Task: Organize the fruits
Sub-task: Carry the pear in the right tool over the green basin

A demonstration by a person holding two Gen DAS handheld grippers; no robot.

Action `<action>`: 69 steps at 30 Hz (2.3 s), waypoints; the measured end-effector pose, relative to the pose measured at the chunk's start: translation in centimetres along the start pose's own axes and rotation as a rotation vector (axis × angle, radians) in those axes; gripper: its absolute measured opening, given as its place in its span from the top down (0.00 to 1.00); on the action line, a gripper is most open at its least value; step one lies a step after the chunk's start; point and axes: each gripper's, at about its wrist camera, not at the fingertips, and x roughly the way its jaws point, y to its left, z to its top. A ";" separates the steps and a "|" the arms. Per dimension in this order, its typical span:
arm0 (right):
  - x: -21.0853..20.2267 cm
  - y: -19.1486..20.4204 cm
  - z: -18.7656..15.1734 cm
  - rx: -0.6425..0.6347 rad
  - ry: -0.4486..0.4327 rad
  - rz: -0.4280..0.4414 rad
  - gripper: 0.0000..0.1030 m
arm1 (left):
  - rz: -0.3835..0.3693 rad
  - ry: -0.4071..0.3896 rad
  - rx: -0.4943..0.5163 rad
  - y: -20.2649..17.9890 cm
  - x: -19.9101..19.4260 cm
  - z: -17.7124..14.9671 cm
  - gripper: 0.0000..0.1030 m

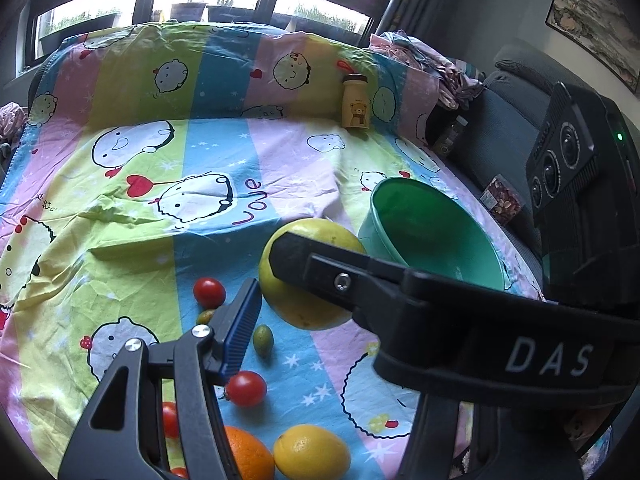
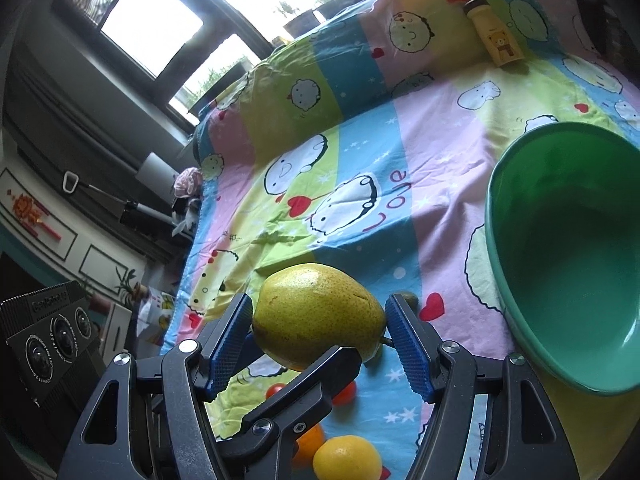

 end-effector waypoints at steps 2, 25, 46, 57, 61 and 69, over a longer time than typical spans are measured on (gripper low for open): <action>-0.2 -0.3 0.1 0.008 -0.004 0.005 0.31 | 0.002 0.001 0.006 -0.2 0.1 0.1 0.44; -3.7 -3.4 0.6 0.088 -0.106 -0.028 0.30 | -0.052 -0.001 0.103 -4.1 1.8 1.5 0.44; -6.0 -6.1 0.8 0.161 -0.170 -0.063 0.30 | -0.108 0.017 0.169 -6.9 3.3 2.1 0.44; -7.1 -7.5 0.7 0.200 -0.201 -0.087 0.30 | -0.141 0.031 0.204 -8.5 4.2 2.3 0.44; -7.4 -8.2 0.7 0.220 -0.207 -0.088 0.30 | -0.145 0.040 0.212 -9.0 4.8 2.4 0.44; -7.9 -9.3 0.6 0.247 -0.220 -0.108 0.30 | -0.168 0.056 0.230 -9.9 5.6 2.5 0.44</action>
